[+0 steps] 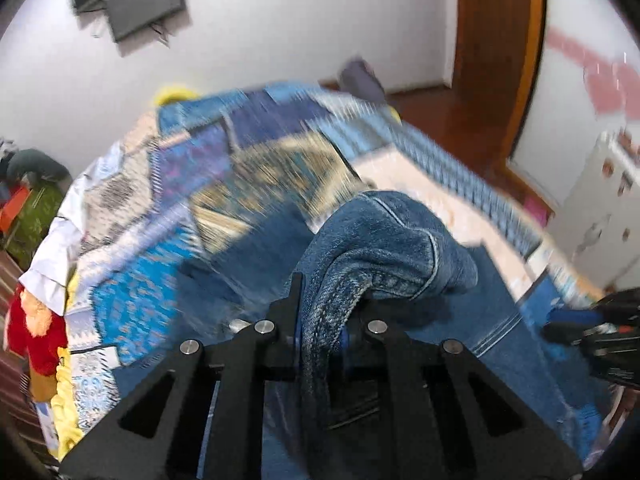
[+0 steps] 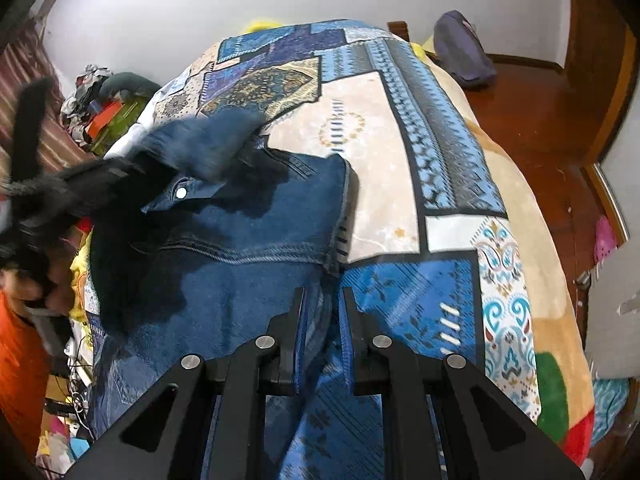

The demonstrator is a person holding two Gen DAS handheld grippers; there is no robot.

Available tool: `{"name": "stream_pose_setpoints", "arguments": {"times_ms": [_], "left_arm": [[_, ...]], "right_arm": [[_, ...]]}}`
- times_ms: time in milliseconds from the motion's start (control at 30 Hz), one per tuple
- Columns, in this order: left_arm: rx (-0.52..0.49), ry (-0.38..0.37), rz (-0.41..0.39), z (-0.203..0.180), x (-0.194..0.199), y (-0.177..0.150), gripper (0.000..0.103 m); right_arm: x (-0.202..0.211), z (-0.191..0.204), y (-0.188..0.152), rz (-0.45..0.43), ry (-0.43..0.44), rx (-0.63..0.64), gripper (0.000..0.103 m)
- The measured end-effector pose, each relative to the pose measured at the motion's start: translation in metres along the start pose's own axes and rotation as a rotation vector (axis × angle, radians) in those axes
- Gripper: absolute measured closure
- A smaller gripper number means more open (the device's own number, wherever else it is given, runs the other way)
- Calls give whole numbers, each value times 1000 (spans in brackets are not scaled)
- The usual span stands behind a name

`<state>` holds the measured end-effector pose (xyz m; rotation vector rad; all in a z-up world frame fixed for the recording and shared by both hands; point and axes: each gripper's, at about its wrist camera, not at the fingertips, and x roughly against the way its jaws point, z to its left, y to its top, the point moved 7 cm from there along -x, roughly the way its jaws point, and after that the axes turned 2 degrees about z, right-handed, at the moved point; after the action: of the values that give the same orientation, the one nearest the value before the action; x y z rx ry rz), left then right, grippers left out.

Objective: Fold large clothes

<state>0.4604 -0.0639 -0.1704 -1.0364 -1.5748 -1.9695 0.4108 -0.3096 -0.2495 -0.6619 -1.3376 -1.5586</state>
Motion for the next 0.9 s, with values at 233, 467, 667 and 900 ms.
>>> {"name": "stream_pose_setpoints", "arguments": {"times_ms": [233, 467, 667, 900], "left_arm": [[124, 19, -59, 85, 47, -29, 89], [274, -38, 158, 131, 9, -152, 78], [466, -193, 264, 135, -22, -225, 66], [539, -224, 216, 152, -16, -215, 49]], "right_arm": [[-17, 22, 2, 21, -30, 58, 92], [-33, 32, -8, 34, -86, 99, 92], [-35, 34, -14, 44, -116, 101, 92], [-38, 33, -22, 59, -118, 157, 92]]}}
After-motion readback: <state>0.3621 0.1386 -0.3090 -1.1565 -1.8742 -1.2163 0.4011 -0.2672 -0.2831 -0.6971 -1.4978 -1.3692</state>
